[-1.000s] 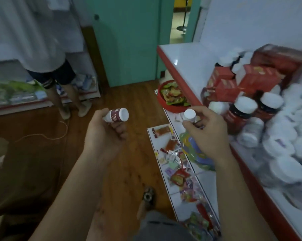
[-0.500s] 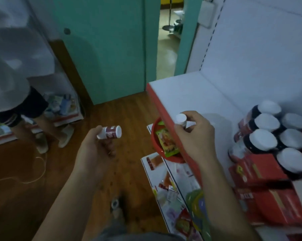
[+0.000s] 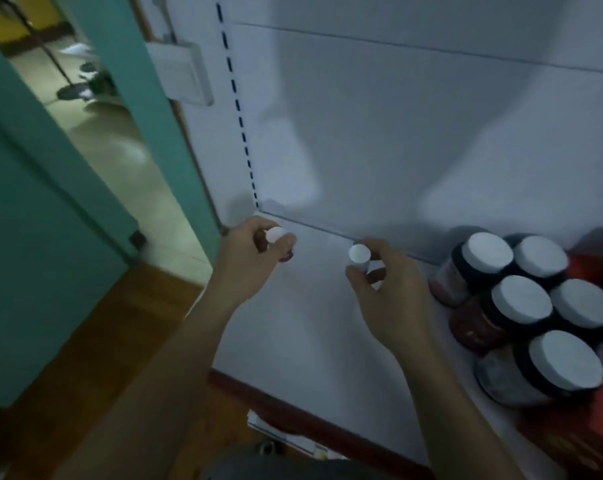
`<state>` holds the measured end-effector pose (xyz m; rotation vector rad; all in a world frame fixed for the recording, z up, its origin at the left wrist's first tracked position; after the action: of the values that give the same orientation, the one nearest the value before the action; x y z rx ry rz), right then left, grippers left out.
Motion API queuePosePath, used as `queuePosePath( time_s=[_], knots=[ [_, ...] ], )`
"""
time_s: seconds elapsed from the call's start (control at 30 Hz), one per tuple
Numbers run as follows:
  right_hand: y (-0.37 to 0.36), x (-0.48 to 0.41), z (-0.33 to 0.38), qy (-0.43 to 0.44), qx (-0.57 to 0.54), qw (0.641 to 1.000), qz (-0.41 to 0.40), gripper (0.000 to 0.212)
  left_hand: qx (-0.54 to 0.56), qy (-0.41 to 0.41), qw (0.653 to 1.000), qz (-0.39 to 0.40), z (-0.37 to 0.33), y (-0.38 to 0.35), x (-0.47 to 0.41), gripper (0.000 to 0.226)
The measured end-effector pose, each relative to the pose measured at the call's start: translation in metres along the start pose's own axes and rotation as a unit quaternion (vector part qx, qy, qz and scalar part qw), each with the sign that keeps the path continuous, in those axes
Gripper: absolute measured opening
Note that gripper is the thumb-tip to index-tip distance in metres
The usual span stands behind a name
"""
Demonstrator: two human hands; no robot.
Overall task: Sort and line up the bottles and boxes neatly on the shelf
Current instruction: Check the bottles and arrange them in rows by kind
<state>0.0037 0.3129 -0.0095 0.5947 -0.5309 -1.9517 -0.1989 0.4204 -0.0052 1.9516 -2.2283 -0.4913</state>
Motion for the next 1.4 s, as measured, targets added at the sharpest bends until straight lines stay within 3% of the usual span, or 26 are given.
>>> queuePosePath(
  time_s=[0.1,0.23,0.47,0.67,0.83,1.13,1.23,1.3,1.4],
  knots=[
    [-0.022,-0.027,0.003,-0.025,0.023,0.999,-0.003,0.030,-0.098,-0.054,0.991,0.075,0.011,-0.016,-0.046,0.023],
    [-0.052,-0.050,-0.004,-0.039,0.050,0.998,-0.021,0.032,-0.127,-0.114,0.979,0.112,0.027,-0.027,-0.076,0.027],
    [-0.083,-0.064,0.005,-0.090,0.014,0.988,-0.124,0.031,-0.140,-0.128,0.981,0.033,0.049,-0.025,-0.084,0.044],
    [-0.101,-0.070,0.014,-0.079,0.031,0.988,-0.130,0.017,-0.163,-0.113,0.980,0.016,0.054,-0.018,-0.088,0.039],
    [-0.111,-0.070,0.023,-0.104,-0.001,0.987,-0.123,0.023,-0.181,-0.076,0.980,0.012,0.054,-0.015,-0.088,0.044],
    [-0.107,-0.067,0.021,-0.121,0.006,0.987,-0.109,0.034,-0.157,-0.097,0.982,0.043,0.055,-0.018,-0.091,0.055],
    [-0.087,-0.053,0.028,-0.121,0.052,0.991,-0.029,0.053,-0.159,-0.070,0.983,0.057,0.057,-0.014,-0.085,0.061],
    [-0.056,-0.032,0.038,-0.087,0.134,0.987,0.014,0.051,-0.175,-0.051,0.983,0.039,0.049,-0.005,-0.066,0.059],
    [0.029,0.012,0.059,0.006,0.276,0.958,-0.082,0.035,-0.163,-0.170,0.971,-0.046,0.007,-0.007,-0.022,0.037]
  ],
)
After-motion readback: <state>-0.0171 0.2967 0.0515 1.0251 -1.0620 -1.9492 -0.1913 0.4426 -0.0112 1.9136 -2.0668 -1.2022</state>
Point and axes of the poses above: each hand's wrist, its own x-axis away from the middle knuckle, its own y-axis out of the back of the hand, z = x × y, the point moved 4 cm from there along -x, towards the middle knuckle, and after that the axes turned 6 degrees about x, right-handed, at the moved point
